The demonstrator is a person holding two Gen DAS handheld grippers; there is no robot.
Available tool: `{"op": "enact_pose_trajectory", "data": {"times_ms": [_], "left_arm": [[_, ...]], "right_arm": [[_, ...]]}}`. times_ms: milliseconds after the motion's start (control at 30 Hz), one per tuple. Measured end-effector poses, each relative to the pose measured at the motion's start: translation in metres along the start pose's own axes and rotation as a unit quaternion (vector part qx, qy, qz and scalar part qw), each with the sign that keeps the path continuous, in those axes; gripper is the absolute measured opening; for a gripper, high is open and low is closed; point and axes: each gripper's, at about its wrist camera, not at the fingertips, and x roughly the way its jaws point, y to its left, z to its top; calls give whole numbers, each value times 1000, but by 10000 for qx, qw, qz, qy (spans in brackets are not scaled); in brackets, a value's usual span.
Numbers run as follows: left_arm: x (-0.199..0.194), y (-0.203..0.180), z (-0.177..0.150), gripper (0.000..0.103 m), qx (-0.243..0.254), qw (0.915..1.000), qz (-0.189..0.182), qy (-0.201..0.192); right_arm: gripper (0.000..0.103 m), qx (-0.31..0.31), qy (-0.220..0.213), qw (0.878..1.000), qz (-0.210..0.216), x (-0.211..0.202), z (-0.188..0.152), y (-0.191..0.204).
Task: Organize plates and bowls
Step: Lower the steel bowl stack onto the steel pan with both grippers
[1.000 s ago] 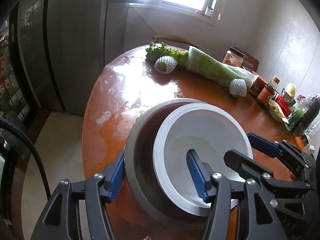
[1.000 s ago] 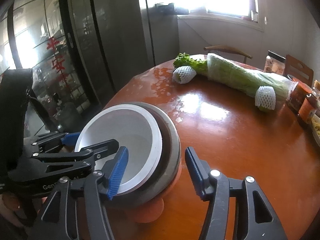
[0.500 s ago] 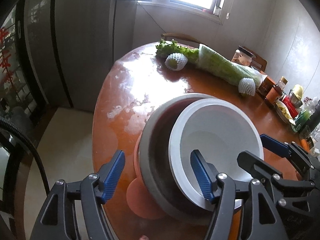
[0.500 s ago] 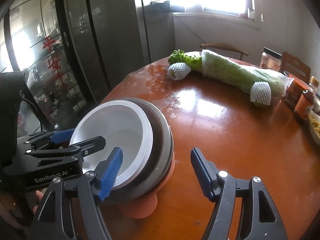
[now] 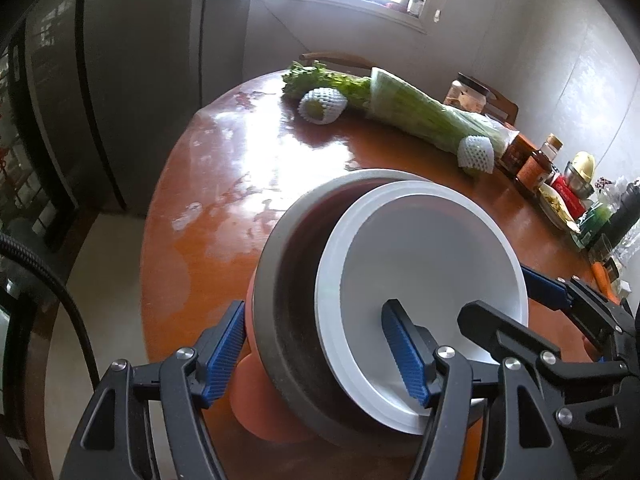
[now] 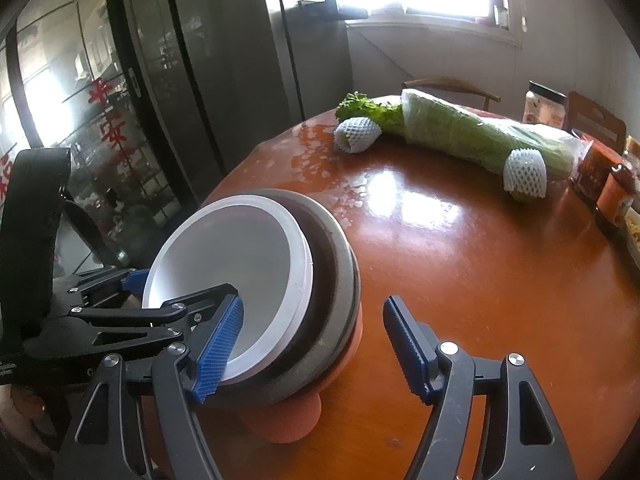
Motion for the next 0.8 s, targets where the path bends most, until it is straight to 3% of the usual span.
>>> {"op": "enact_pose_trajectory", "data": {"times_ms": [800], "left_arm": [[34, -104, 14, 68, 616, 9977, -240, 172]], "right_arm": [[74, 690, -176, 9960, -533, -46, -25, -91]]}}
